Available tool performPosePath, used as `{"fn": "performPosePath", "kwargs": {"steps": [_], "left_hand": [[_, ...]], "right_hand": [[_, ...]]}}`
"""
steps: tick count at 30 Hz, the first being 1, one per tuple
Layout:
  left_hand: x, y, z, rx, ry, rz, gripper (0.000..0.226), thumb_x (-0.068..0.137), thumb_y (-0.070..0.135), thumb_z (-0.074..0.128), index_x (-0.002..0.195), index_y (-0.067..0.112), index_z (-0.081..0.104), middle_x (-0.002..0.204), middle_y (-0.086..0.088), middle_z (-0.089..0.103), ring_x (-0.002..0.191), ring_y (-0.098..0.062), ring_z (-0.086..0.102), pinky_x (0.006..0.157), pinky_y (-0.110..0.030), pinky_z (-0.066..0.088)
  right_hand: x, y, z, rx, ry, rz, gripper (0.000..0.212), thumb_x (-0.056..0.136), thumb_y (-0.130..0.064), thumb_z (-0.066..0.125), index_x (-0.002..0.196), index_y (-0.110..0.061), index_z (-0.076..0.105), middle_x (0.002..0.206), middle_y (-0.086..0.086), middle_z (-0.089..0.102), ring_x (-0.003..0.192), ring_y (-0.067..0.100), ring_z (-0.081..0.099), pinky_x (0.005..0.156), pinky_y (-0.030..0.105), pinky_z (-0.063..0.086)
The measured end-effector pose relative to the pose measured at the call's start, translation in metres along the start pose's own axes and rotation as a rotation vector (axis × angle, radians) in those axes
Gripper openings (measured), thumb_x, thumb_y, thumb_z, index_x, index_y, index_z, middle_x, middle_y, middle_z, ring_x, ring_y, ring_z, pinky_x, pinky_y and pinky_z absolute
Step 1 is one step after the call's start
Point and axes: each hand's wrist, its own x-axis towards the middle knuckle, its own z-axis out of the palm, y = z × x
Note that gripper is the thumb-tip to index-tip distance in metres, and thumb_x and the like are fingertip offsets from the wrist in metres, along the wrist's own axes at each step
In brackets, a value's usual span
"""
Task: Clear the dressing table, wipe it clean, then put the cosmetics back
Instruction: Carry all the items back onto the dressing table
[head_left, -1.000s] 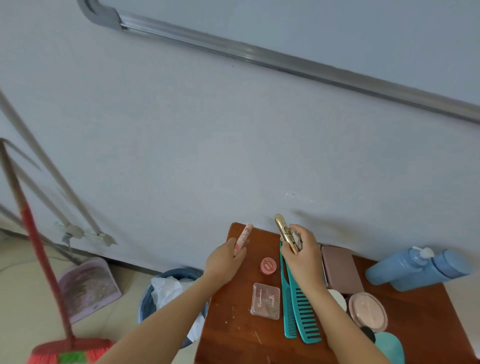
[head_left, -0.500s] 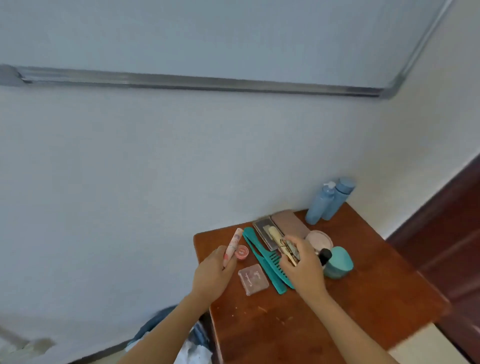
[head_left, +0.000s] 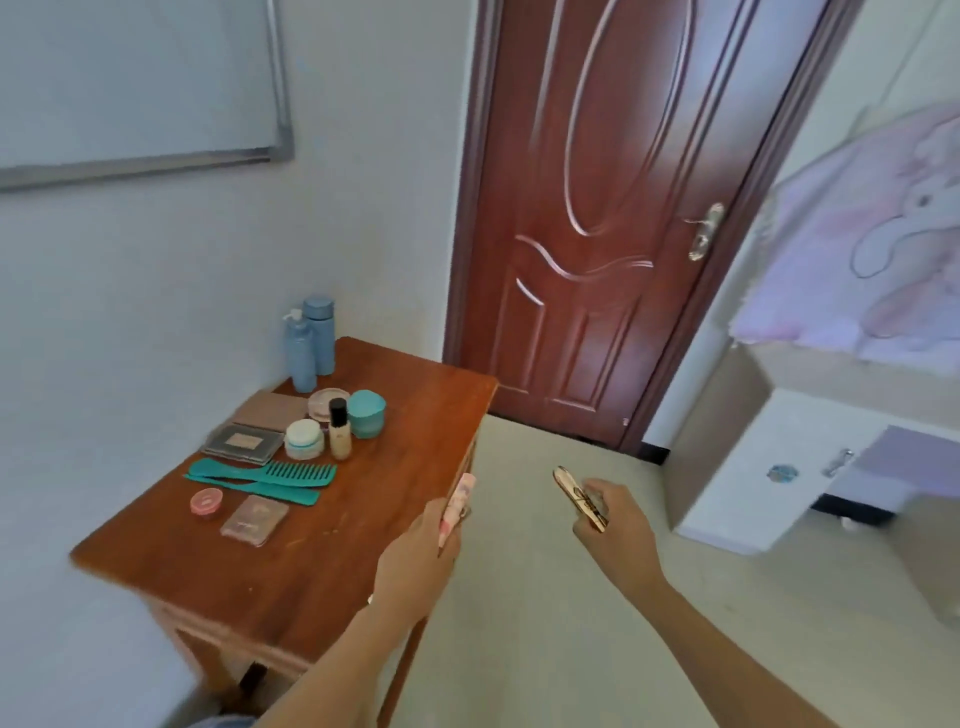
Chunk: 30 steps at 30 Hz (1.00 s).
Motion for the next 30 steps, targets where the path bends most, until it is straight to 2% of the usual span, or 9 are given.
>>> {"fn": "performPosePath", "kwargs": {"steps": [2, 4, 7, 12, 14, 17, 24, 27, 30], "left_hand": [[-0.011, 0.027, 0.028, -0.064, 0.011, 0.081, 0.044, 0.097, 0.028, 0.038, 0.14, 0.022, 0.031, 0.127, 0.003, 0.052, 0.113, -0.019, 0.054, 0.089, -0.024, 0.041], [-0.02, 0.049, 0.062, -0.118, -0.043, 0.221, 0.047, 0.097, 0.029, 0.035, 0.141, 0.04, 0.023, 0.133, 0.015, 0.043, 0.123, -0.013, 0.048, 0.095, -0.022, 0.037], [-0.032, 0.09, 0.118, -0.147, -0.139, 0.348, 0.053, 0.095, 0.027, 0.035, 0.137, 0.053, 0.016, 0.135, 0.022, 0.042, 0.12, -0.005, 0.05, 0.102, -0.027, 0.039], [-0.068, 0.184, 0.2, -0.32, -0.227, 0.377, 0.047, 0.097, 0.013, 0.038, 0.138, 0.035, 0.032, 0.131, 0.029, 0.033, 0.125, 0.003, 0.038, 0.097, -0.015, 0.027], [-0.078, 0.213, 0.225, -0.374, -0.255, 0.393, 0.045, 0.095, 0.013, 0.04, 0.134, 0.035, 0.036, 0.129, 0.026, 0.038, 0.123, -0.003, 0.046, 0.098, -0.02, 0.031], [-0.09, 0.251, 0.254, -0.382, -0.271, 0.399, 0.043, 0.087, 0.029, 0.039, 0.127, 0.046, 0.036, 0.126, 0.024, 0.046, 0.116, -0.008, 0.054, 0.101, -0.03, 0.039], [-0.068, 0.299, 0.294, -0.362, -0.29, 0.424, 0.043, 0.095, 0.014, 0.042, 0.136, 0.029, 0.039, 0.126, 0.028, 0.041, 0.118, -0.002, 0.048, 0.093, -0.02, 0.037], [-0.038, 0.317, 0.306, -0.315, -0.255, 0.426, 0.039, 0.095, 0.015, 0.042, 0.133, 0.025, 0.041, 0.122, 0.028, 0.043, 0.108, -0.006, 0.054, 0.082, -0.021, 0.038], [0.002, 0.33, 0.326, -0.284, -0.244, 0.403, 0.039, 0.095, 0.017, 0.042, 0.134, 0.023, 0.04, 0.115, 0.015, 0.054, 0.097, -0.013, 0.057, 0.076, -0.023, 0.039]], "right_hand": [[-0.015, 0.033, -0.032, 0.0, 0.06, 0.047, 0.039, 0.079, -0.006, 0.059, 0.117, -0.016, 0.055, 0.1, 0.0, 0.053, 0.083, 0.013, 0.047, 0.069, 0.024, 0.035], [-0.034, 0.066, -0.063, -0.01, 0.094, 0.097, 0.039, 0.079, -0.007, 0.059, 0.116, -0.017, 0.055, 0.1, 0.0, 0.055, 0.082, 0.014, 0.048, 0.068, 0.024, 0.035], [-0.072, 0.12, -0.115, -0.011, 0.15, 0.156, 0.038, 0.078, -0.005, 0.058, 0.115, -0.016, 0.057, 0.097, 0.0, 0.054, 0.083, 0.016, 0.05, 0.068, 0.023, 0.034], [-0.138, 0.209, -0.203, -0.042, 0.255, 0.268, 0.038, 0.077, -0.001, 0.057, 0.113, -0.011, 0.058, 0.095, 0.005, 0.054, 0.086, 0.026, 0.054, 0.067, 0.025, 0.034], [-0.158, 0.237, -0.229, -0.056, 0.282, 0.317, 0.038, 0.076, 0.0, 0.057, 0.113, -0.011, 0.059, 0.093, 0.004, 0.052, 0.079, 0.023, 0.051, 0.066, 0.026, 0.034], [-0.175, 0.268, -0.256, -0.062, 0.302, 0.359, 0.037, 0.077, -0.001, 0.057, 0.112, -0.011, 0.059, 0.092, 0.0, 0.049, 0.076, 0.019, 0.047, 0.064, 0.026, 0.033], [-0.149, 0.306, -0.269, -0.036, 0.325, 0.352, 0.034, 0.078, -0.002, 0.057, 0.11, -0.011, 0.06, 0.092, 0.001, 0.05, 0.078, 0.023, 0.051, 0.064, 0.027, 0.037], [-0.119, 0.323, -0.274, -0.036, 0.319, 0.324, 0.031, 0.078, -0.004, 0.059, 0.108, -0.012, 0.061, 0.091, 0.001, 0.052, 0.082, 0.025, 0.055, 0.065, 0.028, 0.041], [-0.081, 0.348, -0.287, -0.049, 0.338, 0.341, 0.03, 0.077, -0.003, 0.06, 0.106, -0.012, 0.062, 0.089, 0.001, 0.051, 0.079, 0.024, 0.054, 0.064, 0.027, 0.037]]}}
